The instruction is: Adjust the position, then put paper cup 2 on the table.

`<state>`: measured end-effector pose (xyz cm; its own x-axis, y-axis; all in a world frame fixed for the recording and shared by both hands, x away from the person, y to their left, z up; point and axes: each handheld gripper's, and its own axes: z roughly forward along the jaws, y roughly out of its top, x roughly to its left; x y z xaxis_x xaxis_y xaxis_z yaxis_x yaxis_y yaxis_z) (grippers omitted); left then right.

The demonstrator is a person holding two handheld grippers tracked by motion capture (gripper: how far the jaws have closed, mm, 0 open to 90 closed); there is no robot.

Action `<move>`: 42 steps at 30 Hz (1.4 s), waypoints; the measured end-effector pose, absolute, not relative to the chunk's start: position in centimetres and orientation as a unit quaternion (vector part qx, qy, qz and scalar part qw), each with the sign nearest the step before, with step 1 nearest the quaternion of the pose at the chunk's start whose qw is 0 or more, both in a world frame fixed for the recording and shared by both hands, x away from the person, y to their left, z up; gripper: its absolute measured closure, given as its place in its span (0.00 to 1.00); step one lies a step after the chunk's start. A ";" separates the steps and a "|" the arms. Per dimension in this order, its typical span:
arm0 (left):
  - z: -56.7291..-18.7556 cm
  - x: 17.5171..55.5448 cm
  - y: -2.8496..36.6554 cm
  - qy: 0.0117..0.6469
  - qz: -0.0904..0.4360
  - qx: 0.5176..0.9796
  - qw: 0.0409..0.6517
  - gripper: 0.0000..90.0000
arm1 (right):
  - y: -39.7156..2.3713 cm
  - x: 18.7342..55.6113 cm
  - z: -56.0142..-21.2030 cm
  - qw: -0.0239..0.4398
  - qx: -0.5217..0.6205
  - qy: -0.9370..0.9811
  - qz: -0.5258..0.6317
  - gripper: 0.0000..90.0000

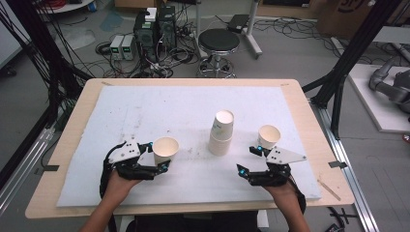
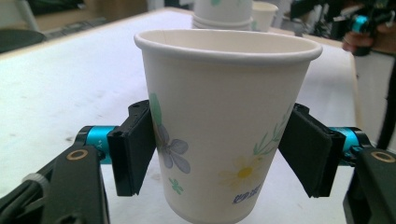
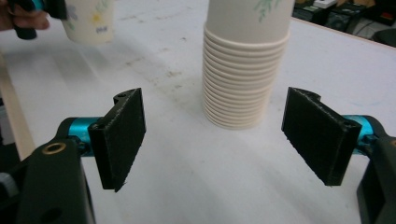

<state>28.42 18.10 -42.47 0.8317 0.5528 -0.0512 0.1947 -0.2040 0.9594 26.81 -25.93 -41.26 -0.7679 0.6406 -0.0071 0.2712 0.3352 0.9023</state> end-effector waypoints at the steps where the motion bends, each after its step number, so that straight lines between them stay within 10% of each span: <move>1: -42.5 28.4 18.2 0.248 0.158 0.757 0.583 0.34 | -26.1 26.8 -41.3 0.187 0.289 0.794 0.501 0.25; 42: -42.3 30.1 21.4 0.299 0.227 0.702 0.604 0.33 | -26.0 26.9 -41.7 0.189 0.298 0.786 0.507 0.25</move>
<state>30.13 21.43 -42.32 0.7176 0.6952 -0.0421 0.1453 -0.0904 0.9852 26.92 -26.01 -41.71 -0.7513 0.6600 0.0059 0.2772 0.3074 0.9103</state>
